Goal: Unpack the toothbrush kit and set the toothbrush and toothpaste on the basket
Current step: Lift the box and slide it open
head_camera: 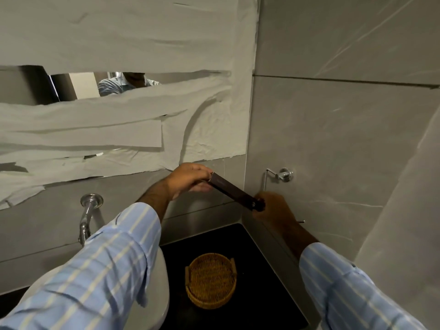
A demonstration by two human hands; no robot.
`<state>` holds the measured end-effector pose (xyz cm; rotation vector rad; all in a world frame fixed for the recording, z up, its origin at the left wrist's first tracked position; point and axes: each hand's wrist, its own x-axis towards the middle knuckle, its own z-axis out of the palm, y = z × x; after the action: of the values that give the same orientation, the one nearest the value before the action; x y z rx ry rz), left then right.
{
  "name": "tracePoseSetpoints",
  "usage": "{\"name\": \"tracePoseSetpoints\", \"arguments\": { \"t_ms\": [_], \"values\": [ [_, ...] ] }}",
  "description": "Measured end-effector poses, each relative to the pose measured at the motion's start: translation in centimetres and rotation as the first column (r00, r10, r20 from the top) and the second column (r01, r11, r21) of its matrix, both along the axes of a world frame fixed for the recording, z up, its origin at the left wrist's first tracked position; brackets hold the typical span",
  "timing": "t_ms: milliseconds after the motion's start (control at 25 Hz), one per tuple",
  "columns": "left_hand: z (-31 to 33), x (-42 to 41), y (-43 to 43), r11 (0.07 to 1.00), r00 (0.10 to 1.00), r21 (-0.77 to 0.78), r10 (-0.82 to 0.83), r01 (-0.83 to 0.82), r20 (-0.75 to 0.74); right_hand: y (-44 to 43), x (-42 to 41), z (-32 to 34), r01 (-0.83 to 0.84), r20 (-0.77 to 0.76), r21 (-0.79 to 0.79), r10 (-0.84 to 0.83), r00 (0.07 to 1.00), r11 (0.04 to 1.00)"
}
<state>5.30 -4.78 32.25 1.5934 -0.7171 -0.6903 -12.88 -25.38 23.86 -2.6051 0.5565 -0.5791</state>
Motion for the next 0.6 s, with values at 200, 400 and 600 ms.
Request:
{"name": "tracePoseSetpoints", "arguments": {
  "t_ms": [200, 400, 600],
  "values": [
    [0.9, 0.3, -0.9, 0.986, 0.954, 0.162, -0.005, -0.046, 0.299, -0.8, 0.4, 0.1, -0.01, -0.018, -0.028, 0.01, 1.0, 1.0],
    [1.1, 0.1, -2.1, 0.975, 0.913, 0.114, 0.134, -0.191, 0.384, -0.7, 0.9, -0.2, -0.037, -0.006, -0.015, 0.036, 0.999, 0.999],
    [0.6, 0.1, -1.8, 0.987, 0.954, 0.059, 0.125, -0.147, 0.272, -0.4, 1.8, -2.2, 0.074, 0.018, 0.24, -0.08, 0.997, 0.968]
  ]
}}
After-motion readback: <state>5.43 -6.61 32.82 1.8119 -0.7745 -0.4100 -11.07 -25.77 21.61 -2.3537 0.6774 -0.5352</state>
